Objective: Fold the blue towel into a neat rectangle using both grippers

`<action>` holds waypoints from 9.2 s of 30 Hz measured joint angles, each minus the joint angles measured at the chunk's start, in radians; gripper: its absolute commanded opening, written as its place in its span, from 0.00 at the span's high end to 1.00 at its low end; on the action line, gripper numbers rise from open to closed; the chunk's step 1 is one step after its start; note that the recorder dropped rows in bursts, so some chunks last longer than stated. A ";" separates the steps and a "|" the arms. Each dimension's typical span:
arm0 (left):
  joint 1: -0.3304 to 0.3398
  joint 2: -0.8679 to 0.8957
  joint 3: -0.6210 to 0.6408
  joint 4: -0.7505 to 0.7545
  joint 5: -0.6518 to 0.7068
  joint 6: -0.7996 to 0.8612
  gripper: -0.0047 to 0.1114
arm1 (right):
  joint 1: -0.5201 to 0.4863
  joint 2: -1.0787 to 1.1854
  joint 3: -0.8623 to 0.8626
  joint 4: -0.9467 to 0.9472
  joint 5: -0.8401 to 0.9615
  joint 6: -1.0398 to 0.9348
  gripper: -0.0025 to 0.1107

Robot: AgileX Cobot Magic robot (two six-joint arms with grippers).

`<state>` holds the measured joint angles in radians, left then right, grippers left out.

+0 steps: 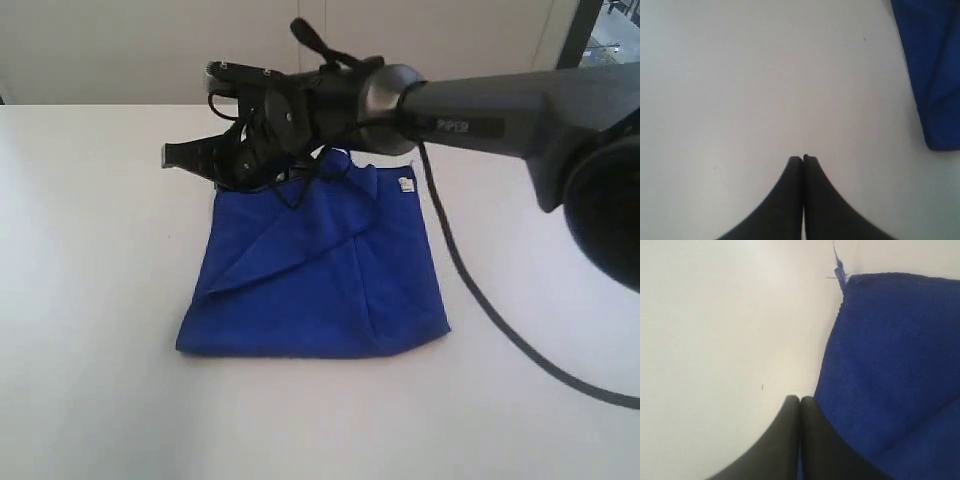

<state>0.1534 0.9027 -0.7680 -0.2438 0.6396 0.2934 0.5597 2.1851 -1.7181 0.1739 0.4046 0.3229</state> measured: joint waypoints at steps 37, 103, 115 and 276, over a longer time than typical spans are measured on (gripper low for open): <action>0.000 0.000 0.000 0.000 0.000 0.000 0.96 | -0.391 -0.290 0.450 -0.016 0.288 -0.348 0.98; -0.913 1.372 -1.252 0.447 -0.094 -0.576 0.96 | -0.752 -0.449 0.582 0.424 0.309 -0.707 0.98; -0.928 1.465 -1.334 0.446 -0.126 -0.623 0.58 | -0.752 -0.449 0.582 0.424 0.283 -0.707 0.98; -0.930 1.557 -1.338 0.505 -0.222 -0.696 0.96 | -0.752 -0.449 0.588 0.411 0.197 -0.710 0.98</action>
<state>-0.7766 2.4592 -2.1057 0.2615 0.4173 -0.4027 -0.1919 1.7364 -1.1298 0.5852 0.6016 -0.3870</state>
